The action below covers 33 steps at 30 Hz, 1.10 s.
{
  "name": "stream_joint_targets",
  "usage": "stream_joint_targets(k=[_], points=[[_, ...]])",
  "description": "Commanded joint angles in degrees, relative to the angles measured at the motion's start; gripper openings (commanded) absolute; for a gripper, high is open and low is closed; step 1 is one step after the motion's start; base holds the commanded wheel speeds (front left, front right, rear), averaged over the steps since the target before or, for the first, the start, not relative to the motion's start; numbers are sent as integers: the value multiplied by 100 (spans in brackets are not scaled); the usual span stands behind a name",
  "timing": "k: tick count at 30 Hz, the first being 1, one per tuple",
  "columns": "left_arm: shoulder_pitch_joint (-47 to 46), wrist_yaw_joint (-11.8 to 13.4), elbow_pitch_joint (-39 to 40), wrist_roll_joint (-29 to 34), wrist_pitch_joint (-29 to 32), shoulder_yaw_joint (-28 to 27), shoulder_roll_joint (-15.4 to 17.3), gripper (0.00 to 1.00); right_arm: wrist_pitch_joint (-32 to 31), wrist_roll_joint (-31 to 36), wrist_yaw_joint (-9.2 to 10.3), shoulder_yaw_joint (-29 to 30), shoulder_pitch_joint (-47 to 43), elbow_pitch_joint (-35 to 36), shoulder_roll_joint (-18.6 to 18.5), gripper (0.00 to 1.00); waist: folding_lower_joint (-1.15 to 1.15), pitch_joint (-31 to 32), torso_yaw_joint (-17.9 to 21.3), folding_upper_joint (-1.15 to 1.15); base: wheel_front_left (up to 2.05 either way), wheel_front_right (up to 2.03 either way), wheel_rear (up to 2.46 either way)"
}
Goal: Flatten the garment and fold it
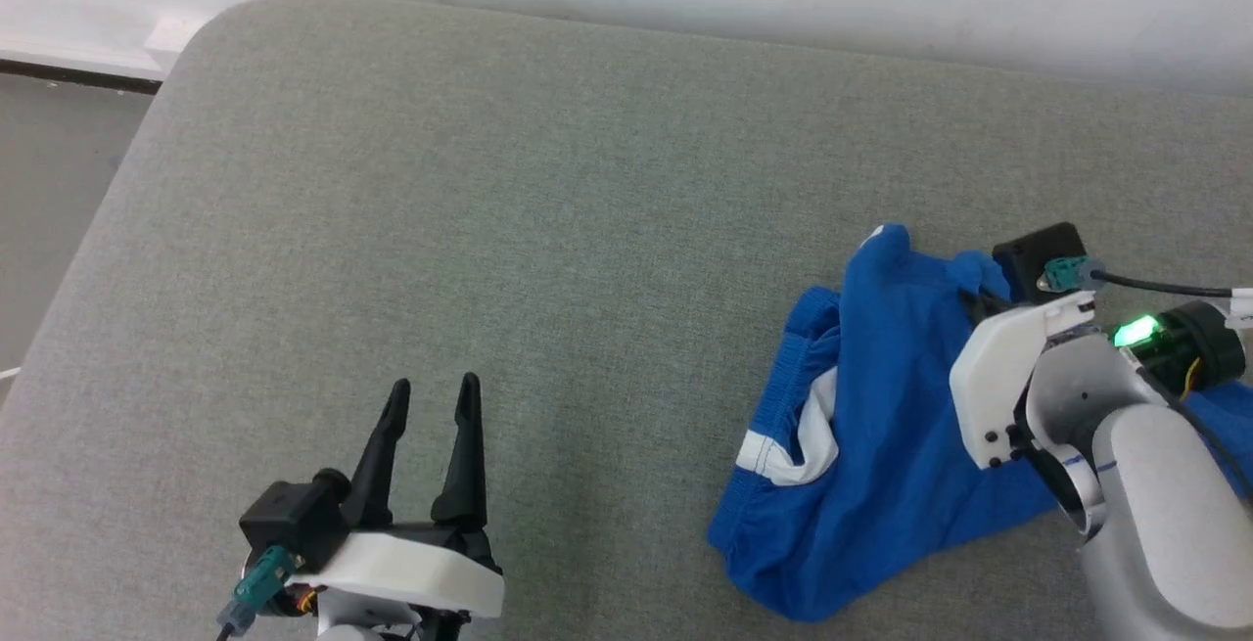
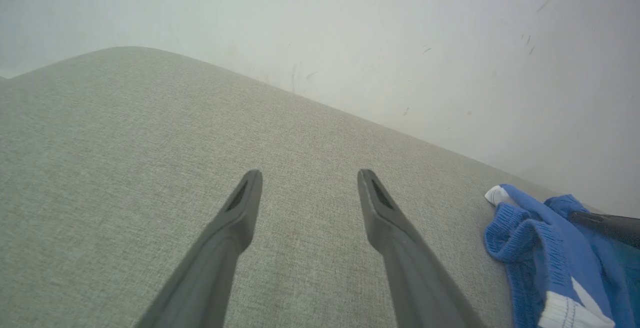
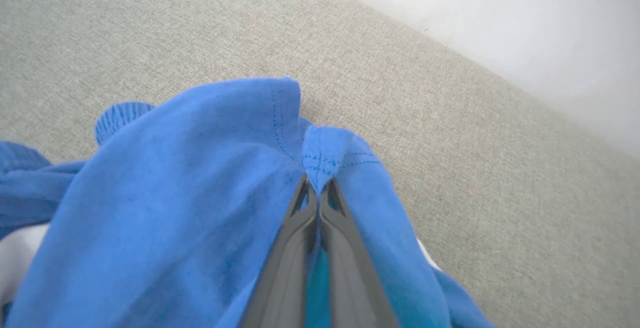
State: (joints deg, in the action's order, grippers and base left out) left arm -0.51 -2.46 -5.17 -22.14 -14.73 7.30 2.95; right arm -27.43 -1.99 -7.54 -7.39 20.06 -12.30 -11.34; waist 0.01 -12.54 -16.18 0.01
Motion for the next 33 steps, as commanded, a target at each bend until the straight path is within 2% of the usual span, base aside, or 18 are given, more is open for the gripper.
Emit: stream_joint_targets(k=[1, 8, 13, 16, 21, 24, 28, 29, 30, 31, 33], points=[[-118, 27, -4, -35, -27, 3, -7, 100, 68, 36, 5, 24, 112, -13, 20, 0, -1, -7, 27, -1, 0, 0, 0], [-89, 34, -16, -3, -27, -57, -7, 100, 522, 6, 5, 222, 470, 200, 67, 0, -1, 135, 296, -1, 0, 0, 0], [-5, 28, 6, 72, -27, -130, -7, 100, 976, -51, 5, 830, 341, 819, 195, 0, -1, 271, 548, -1, 0, 0, 0], [42, 21, 27, 103, -27, -165, -7, 100, 1195, -24, 5, 1522, -257, 1483, 421, 0, -1, 300, 686, -1, 0, 0, 0], [120, 7, 41, 124, -27, -212, -7, 100, 1272, -65, 5, 2688, -1923, 2378, 810, 0, -1, 301, 870, -1, 0, 0, 0], [160, -14, 24, 126, -27, -212, -7, 100, 1194, -474, 5, 3043, -2874, 2254, 841, 0, -1, 308, 963, -1, 0, 0, 0], [208, -28, 17, 165, -27, -260, -7, 100, 1237, -779, 5, 3021, -3556, 1602, 844, 0, -1, 344, 1088, -1, 0, 0, 0], [217, -37, 10, 180, -27, -269, -7, 100, 1266, -759, 5, 2976, -3601, 1456, 845, 12, -1, 357, 1112, -1, 0, 0, 0], [221, -48, 0, 200, -27, -270, -7, 100, 1319, -712, 5, 2932, -3603, 1334, 845, 46, -1, 372, 1128, -1, 0, 0, 0], [226, -58, -15, 221, -27, -271, -7, 100, 1365, -670, 5, 2891, -3570, 1229, 845, 100, -1, 402, 1141, -1, 0, 0, 0], [239, -70, -35, 250, -27, -286, -7, 100, 1435, -692, 5, 2757, -3438, 1147, 845, 100, -1, 457, 1158, -1, 0, 0, 0]])
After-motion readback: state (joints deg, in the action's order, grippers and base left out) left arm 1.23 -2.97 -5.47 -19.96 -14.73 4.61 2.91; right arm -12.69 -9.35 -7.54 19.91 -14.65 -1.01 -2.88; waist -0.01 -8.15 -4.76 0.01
